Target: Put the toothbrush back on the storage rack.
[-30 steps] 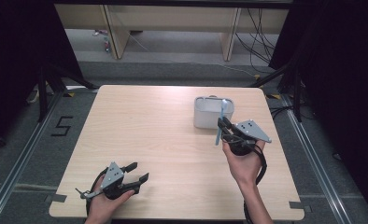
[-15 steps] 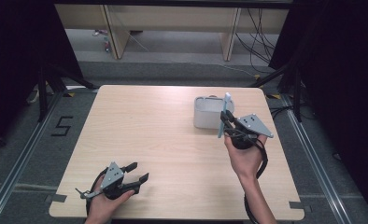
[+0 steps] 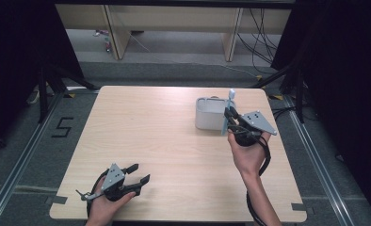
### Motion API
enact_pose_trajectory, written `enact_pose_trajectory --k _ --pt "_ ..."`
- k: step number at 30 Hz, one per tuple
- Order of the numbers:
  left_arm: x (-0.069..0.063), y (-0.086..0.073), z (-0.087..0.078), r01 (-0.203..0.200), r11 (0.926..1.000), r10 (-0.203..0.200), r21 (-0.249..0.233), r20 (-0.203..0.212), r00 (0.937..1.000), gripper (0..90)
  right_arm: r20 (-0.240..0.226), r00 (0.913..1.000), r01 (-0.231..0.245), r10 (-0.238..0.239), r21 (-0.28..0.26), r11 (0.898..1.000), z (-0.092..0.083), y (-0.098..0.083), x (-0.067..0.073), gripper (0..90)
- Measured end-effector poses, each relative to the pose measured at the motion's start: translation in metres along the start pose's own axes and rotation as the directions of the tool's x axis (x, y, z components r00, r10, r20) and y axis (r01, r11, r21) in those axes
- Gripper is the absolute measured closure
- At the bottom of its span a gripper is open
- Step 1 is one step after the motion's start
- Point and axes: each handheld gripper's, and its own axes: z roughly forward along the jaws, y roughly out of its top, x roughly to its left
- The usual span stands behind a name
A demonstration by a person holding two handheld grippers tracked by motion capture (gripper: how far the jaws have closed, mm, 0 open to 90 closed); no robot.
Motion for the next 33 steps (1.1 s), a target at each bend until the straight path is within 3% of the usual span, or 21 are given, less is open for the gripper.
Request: enact_pose_trajectory --k 4,8,15,18,26,29,33 --pt "0.000 0.000 0.000 0.001 1.0000 -0.001 -0.001 -0.001 1.0000 35.7 0.011 0.9997 0.022 -0.022 -0.010 1.000 0.002 0.001 -0.003 79.2" --pt "0.000 0.000 0.000 0.001 1.0000 -0.001 -0.001 -0.001 1.0000 35.8 0.011 0.9999 -0.008 0.008 -0.001 1.000 0.003 0.002 -0.002 79.2" --pt "0.000 0.000 0.000 -0.001 1.0000 0.001 -0.001 0.000 1.0000 35.8 0.026 0.9996 -0.007 0.008 -0.017 1.000 0.007 0.002 -0.006 79.2" --pt "0.000 0.000 0.000 -0.001 1.0000 0.001 0.000 0.000 1.0000 35.8 0.032 0.9994 0.017 -0.016 -0.025 1.000 0.008 0.003 -0.009 79.2" --pt "0.000 0.000 0.000 0.000 1.0000 0.000 -0.002 0.000 1.0000 35.8 0.034 0.9994 -0.004 0.005 -0.030 1.000 0.013 0.006 -0.009 79.2" --pt "0.000 0.000 0.000 -0.002 1.0000 0.002 -0.002 0.000 1.0000 35.8 0.036 0.9991 0.025 -0.024 -0.032 0.999 0.015 0.006 -0.011 79.2" --pt "0.000 0.000 0.000 -0.001 1.0000 0.001 -0.002 0.000 1.0000 35.8 0.038 0.9991 0.022 -0.021 -0.031 0.999 0.018 0.007 -0.010 79.2"
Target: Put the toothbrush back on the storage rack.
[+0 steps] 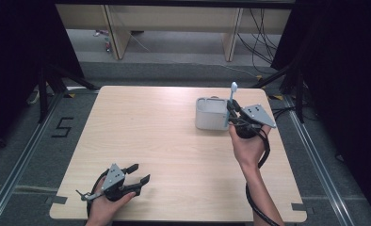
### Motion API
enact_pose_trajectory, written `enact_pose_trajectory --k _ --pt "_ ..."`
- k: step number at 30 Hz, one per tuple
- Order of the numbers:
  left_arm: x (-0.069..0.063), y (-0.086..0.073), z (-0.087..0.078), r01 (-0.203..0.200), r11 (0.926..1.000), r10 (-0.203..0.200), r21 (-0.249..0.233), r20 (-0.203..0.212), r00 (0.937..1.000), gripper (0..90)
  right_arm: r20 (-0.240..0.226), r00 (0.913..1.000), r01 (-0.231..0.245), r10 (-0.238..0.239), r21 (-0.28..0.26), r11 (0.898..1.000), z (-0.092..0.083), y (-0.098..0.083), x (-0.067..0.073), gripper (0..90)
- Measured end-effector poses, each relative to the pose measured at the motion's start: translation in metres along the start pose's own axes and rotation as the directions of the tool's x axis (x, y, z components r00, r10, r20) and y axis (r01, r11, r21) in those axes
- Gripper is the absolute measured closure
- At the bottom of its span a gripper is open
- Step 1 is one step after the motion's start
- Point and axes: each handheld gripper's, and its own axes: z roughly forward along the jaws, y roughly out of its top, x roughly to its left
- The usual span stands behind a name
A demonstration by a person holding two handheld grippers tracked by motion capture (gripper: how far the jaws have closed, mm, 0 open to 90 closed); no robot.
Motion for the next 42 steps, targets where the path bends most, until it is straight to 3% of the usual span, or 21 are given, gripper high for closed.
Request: enact_pose_trajectory --k 34,35,41,42 --pt "0.000 0.000 0.000 0.001 1.0000 -0.001 -0.002 -0.001 1.0000 35.8 0.040 0.9992 0.009 -0.008 -0.036 0.999 0.020 0.013 -0.007 79.2" --pt "0.000 0.000 0.000 0.001 1.0000 -0.001 -0.002 -0.001 1.0000 35.8 0.037 0.9990 0.027 -0.026 -0.036 0.999 0.021 0.013 -0.008 79.2" --pt "0.000 0.000 0.000 0.002 1.0000 -0.002 -0.001 -0.001 1.0000 35.8 0.041 0.9991 0.009 -0.007 -0.037 0.999 0.024 0.017 -0.008 79.2" --pt "0.000 0.000 0.000 0.003 1.0000 -0.003 -0.001 -0.001 1.0000 35.8 0.050 0.9984 0.027 -0.024 -0.045 0.999 0.026 0.017 -0.009 79.2"
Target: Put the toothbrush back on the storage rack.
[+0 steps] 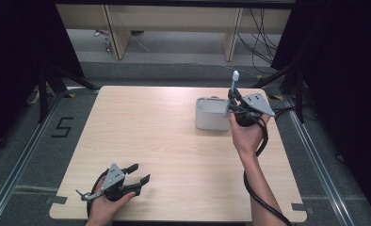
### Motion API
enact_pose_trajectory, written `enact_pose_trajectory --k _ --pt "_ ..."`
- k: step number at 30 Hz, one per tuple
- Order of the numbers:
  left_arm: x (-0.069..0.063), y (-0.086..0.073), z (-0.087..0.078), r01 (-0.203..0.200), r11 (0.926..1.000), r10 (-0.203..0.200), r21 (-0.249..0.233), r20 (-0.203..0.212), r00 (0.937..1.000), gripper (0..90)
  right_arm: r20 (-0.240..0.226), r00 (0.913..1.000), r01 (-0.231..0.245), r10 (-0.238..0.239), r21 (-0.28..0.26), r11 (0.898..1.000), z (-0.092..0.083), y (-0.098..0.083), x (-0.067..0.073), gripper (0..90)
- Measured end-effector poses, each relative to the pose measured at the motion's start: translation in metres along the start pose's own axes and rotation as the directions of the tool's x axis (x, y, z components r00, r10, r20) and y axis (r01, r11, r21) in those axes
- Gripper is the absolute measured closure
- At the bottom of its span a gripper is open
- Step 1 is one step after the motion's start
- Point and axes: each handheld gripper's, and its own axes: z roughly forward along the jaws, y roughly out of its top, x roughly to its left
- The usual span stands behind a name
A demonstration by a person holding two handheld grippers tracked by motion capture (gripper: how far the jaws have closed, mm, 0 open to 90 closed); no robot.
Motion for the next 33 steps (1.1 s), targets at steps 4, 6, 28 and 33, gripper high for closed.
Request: enact_pose_trajectory --k 4,6,28,33 --pt "0.000 0.000 0.000 -0.002 1.0000 0.002 0.002 0.000 1.0000 35.8 0.006 1.0000 0.005 -0.005 -0.001 1.000 0.003 0.001 -0.002 79.2" --pt "0.000 0.000 0.000 -0.002 1.0000 0.002 0.004 0.000 1.0000 35.8 0.009 0.9999 -0.004 0.004 -0.002 1.000 0.004 0.000 -0.001 79.2" --pt "0.000 0.000 0.000 0.001 1.0000 -0.001 0.005 -0.002 1.0000 36.0 0.048 0.9988 0.000 0.000 0.006 1.000 0.020 0.000 -0.010 79.1" --pt "0.000 0.000 0.000 0.000 1.0000 0.000 0.005 -0.002 1.0000 36.0 0.056 0.9984 0.005 -0.005 -0.003 1.000 0.023 0.001 -0.012 79.1"
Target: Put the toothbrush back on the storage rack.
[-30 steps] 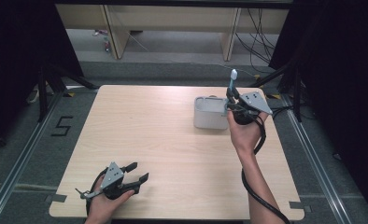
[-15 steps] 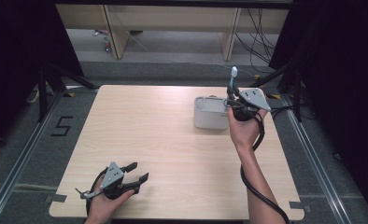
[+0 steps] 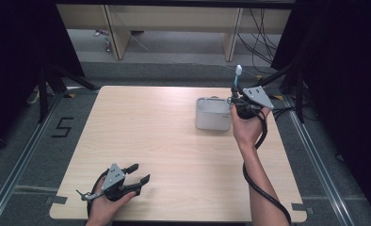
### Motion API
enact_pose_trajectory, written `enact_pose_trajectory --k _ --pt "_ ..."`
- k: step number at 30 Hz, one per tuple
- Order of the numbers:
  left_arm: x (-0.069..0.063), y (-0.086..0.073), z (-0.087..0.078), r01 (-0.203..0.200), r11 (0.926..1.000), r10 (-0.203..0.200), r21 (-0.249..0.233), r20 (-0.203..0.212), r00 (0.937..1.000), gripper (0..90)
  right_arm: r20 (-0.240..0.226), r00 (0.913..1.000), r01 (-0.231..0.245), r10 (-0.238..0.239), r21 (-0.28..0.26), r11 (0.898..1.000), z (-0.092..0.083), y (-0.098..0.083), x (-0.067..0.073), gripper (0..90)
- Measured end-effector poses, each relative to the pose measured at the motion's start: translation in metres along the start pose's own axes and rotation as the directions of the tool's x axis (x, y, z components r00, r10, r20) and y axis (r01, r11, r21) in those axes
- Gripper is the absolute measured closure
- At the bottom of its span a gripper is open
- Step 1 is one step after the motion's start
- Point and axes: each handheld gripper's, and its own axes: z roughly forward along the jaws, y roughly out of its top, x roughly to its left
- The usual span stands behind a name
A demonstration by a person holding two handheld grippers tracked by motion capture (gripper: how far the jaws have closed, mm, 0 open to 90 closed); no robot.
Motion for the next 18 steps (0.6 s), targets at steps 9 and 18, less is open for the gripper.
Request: enact_pose_trajectory --k 9,18 --pt "0.000 0.000 0.000 0.004 1.0000 -0.004 -0.001 0.001 1.0000 36.0 0.007 0.9999 0.009 -0.009 0.007 1.000 0.008 -0.003 -0.003 79.1" --pt "0.000 0.000 0.000 0.000 1.0000 0.000 0.000 0.000 1.0000 36.1 0.026 0.9996 0.010 -0.011 0.016 1.000 0.012 -0.007 -0.007 79.1"
